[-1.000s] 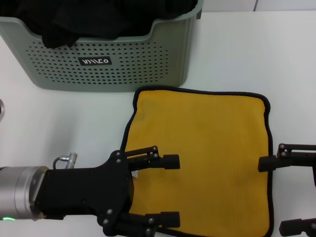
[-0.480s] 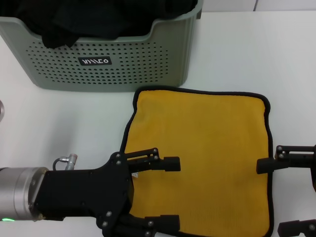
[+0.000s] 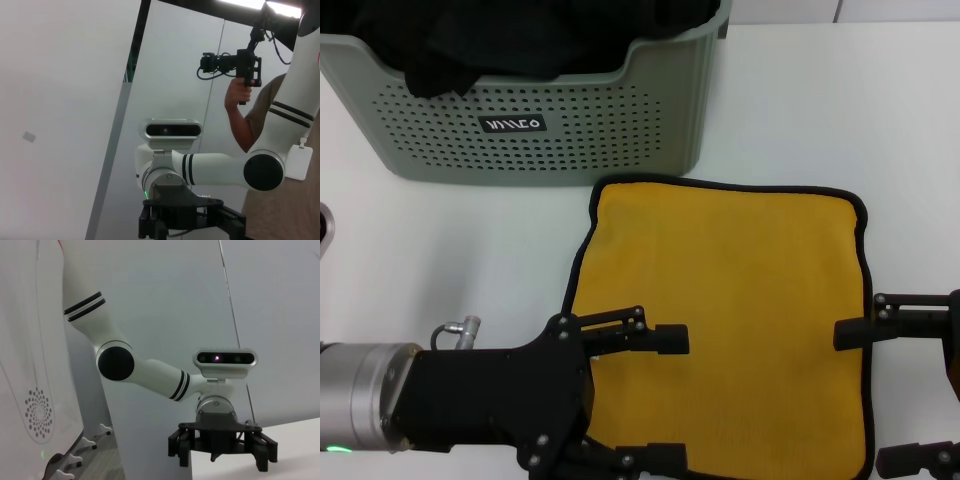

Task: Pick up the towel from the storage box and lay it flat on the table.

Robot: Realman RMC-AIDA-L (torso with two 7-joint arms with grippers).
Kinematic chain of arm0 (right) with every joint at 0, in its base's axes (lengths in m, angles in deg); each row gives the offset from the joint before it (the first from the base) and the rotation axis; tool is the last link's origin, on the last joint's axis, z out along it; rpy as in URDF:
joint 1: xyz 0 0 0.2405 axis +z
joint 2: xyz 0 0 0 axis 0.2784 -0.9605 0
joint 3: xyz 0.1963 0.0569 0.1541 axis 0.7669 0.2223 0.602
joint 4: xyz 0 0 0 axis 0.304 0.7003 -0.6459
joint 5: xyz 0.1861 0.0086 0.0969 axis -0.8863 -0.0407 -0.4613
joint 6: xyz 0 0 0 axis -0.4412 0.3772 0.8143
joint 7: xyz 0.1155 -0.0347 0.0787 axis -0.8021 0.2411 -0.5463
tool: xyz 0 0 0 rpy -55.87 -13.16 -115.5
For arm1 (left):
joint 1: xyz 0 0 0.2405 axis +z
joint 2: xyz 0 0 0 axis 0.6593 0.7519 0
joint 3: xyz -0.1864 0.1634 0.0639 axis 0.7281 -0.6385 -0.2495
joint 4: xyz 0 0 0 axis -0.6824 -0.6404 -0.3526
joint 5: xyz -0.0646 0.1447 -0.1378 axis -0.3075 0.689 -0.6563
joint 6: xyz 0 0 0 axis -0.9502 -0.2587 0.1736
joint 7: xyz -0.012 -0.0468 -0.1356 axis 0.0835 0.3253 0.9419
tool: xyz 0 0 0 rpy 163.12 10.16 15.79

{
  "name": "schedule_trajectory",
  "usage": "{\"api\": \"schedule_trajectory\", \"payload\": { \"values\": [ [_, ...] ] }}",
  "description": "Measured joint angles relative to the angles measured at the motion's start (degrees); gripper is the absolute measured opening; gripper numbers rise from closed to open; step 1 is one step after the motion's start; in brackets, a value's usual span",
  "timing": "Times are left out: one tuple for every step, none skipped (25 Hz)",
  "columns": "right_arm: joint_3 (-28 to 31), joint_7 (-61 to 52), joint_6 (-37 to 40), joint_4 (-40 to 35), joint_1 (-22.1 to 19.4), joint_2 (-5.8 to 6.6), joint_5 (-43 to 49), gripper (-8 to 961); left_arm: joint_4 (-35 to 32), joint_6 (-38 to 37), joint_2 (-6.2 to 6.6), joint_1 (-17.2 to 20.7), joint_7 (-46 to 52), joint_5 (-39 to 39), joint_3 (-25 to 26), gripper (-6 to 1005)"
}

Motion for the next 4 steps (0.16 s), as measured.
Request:
{"api": "schedule_trajectory", "payload": {
  "values": [
    [0.0,0.0,0.0,0.02,0.0,-0.03,0.01,886,0.15,0.01,0.0,0.0,-0.05,0.0,0.0,849],
    [0.0,0.0,0.0,0.09,0.0,-0.04,0.02,886,0.26,0.01,0.0,0.0,-0.09,0.0,0.0,849],
    [0.0,0.0,0.01,0.23,0.0,-0.05,0.02,886,0.28,0.01,0.0,0.0,-0.13,-0.01,0.0,849],
    [0.0,-0.01,0.0,0.37,0.0,-0.05,0.02,886,0.32,0.01,-0.03,0.01,-0.15,-0.01,0.0,849]
  ]
}}
